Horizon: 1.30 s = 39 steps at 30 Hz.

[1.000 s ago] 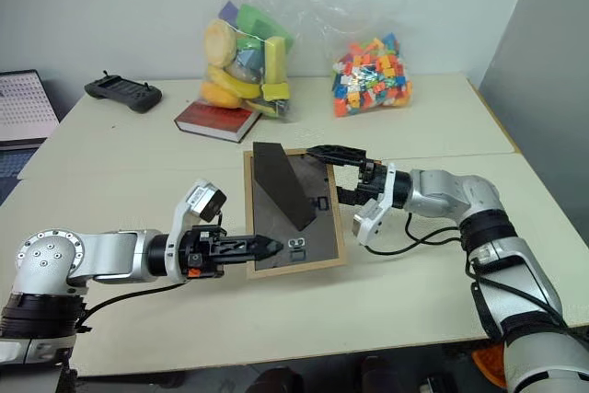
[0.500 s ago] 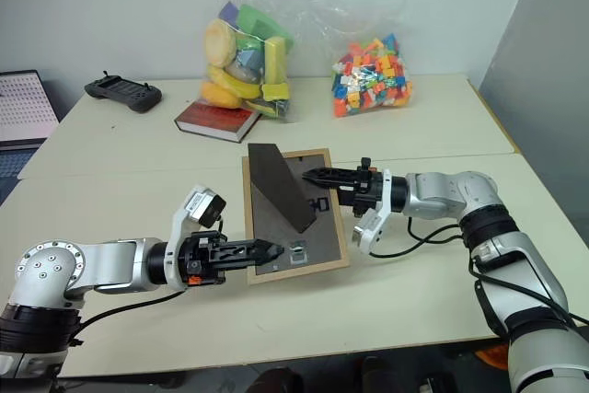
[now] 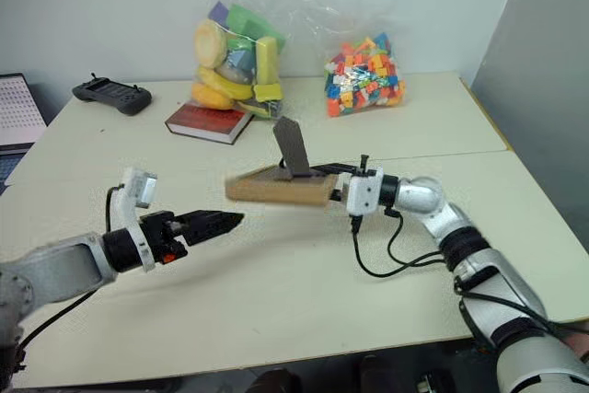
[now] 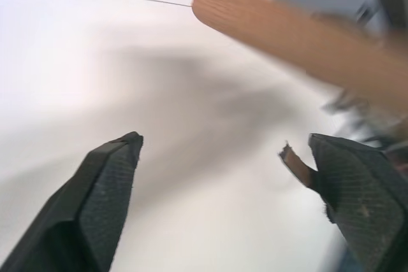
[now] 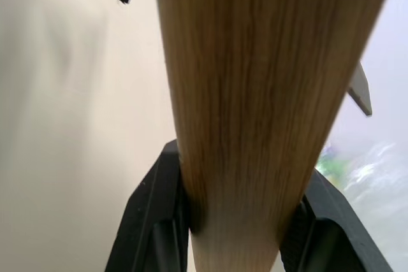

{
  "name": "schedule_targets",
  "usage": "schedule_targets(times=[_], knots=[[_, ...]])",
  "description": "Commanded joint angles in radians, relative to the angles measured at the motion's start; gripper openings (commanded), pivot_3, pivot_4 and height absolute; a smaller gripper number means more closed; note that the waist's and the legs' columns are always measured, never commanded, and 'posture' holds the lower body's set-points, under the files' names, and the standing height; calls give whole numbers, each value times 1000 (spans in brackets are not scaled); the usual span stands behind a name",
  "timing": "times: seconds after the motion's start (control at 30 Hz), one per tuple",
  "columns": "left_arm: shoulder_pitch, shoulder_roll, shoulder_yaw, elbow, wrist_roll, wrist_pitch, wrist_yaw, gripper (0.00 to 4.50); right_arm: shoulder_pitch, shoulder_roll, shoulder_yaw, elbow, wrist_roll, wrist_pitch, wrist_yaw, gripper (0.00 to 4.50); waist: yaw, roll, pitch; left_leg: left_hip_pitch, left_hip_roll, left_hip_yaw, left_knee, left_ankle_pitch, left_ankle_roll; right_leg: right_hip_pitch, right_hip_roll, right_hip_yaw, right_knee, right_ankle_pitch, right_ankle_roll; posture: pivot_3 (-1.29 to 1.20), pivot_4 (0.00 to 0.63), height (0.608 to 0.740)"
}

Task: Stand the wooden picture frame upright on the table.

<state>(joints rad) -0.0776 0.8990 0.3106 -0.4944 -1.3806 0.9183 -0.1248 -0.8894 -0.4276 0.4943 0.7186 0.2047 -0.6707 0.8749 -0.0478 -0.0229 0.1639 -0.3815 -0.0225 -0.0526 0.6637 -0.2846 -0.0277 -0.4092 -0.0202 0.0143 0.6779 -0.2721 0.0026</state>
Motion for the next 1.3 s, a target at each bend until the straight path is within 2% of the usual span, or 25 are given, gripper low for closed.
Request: schedule_targets(times=[0.03, 0.13, 0.23, 0.4, 0.57, 0.63, 0.67, 0.7, 0.77, 0.8, 0.83, 0.9, 1.0, 1.13, 1.3], knots=[[76, -94, -13, -260, 307, -204, 32, 4500, -42, 54, -119, -90, 270, 569, 210, 1338, 11, 0, 0, 0, 0, 0, -1, -1, 1, 0, 0, 0, 0, 0, 0, 0, 150, 740], [140, -115, -109, -311, 539, -284, 12, 4500, -69, 110, -182, -32, 314, 812, 247, 1338, 21, 1, 0, 1, 0, -1, -1, -1, 2, -1, 0, -2, 2, 0, -1, 0, 150, 740], [175, -186, -163, -324, 615, -320, 22, 4500, -90, 180, -239, 77, 294, 904, 227, 1338, 24, 1, 1, 1, -1, -1, -1, -1, 2, -1, 0, -2, 3, 0, -1, 0, 150, 740], [212, -234, -222, -326, 717, -350, -15, 4500, -82, 284, -296, 226, 200, 837, 116, 1338, 25, 1, 1, 0, -1, 0, -1, -2, 2, -1, 0, -2, 2, 0, -1, 0, 150, 740], [233, -273, -202, -307, 723, -338, -50, 4500, -32, 303, -300, 256, 110, 796, 98, 1338, 23, 1, 0, 0, -1, 0, -1, -2, 2, -1, 0, -2, 3, 0, -1, 0, 150, 740], [234, -275, -195, -299, 725, -332, -67, 4500, -4, 298, -294, 231, 82, 777, 112, 2036, 23, 1, -1, 1, -1, -1, -1, -2, 2, 0, 0, -3, 3, 0, -1, 0, 150, 740], [233, -276, -191, -295, 727, -331, -74, 4500, 5, 298, -300, 222, 76, 778, 113, 2080, 24, 1, -1, 2, -1, -1, -1, -2, 3, 1, 0, -3, 3, 0, -1, 0, 150, 740], [228, -278, -187, -287, 727, -330, -81, 4500, 14, 295, -302, 208, 63, 771, 115, 2488, 24, 1, -1, 2, -1, -1, -1, -2, 3, 1, 0, -3, 3, 0, -1, 0, 150, 740], [210, -281, -174, -263, 719, -323, -95, 4500, 30, 285, -310, 176, 46, 773, 112, 2829, 21, 2, 0, 2, -1, -1, -1, -2, 3, 1, 0, -3, 3, 0, -1, 0, 150, 740], [197, -279, -166, -246, 716, -320, -106, 4500, 41, 276, -313, 150, 39, 778, 112, 3208, 21, 2, 0, 2, -1, -1, -1, -2, 3, 1, 0, -3, 3, 0, -1, 0, 150, 740], [188, -278, -160, -236, 715, -318, -113, 4500, 48, 270, -316, 132, 36, 784, 112, 3401, 22, 2, 0, 2, -1, -1, -1, -2, 3, 1, 0, -3, 3, 0, -1, 0, 150, 740], [162, -247, -175, -193, 763, -339, -161, 4500, 96, 230, -318, 35, 26, 817, 108, 3822, 24, 2, 0, 2, -1, -2, -1, -2, 3, 1, 0, -4, 3, 0, -1, 0, 150, 740], [99, -232, -147, -123, 753, -319, -199, 4500, 200, 133, -320, -169, 10, 888, 96, 4435, 29, 2, 0, 1, -1, -2, -1, -2, 3, 1, 0, -4, 2, 0, 0, 0, 150, 740], [15, -135, -57, 17, 667, -217, -321, 4500, 316, -61, -365, -513, 37, 1094, 109, 4435, 38, 2, 0, 0, -1, -2, -1, -2, 3, 1, 0, -4, 2, 0, 0, 0, 150, 740], [-128, 37, 14, 255, 605, -145, -555, 4500, 289, -248, -452, -847, 276, 1456, 212, 4435, 25, 4, 2, 0, -1, -4, -2, -2, 3, 0, 1, -6, 3, 0, 0, 0, 150, 740]])
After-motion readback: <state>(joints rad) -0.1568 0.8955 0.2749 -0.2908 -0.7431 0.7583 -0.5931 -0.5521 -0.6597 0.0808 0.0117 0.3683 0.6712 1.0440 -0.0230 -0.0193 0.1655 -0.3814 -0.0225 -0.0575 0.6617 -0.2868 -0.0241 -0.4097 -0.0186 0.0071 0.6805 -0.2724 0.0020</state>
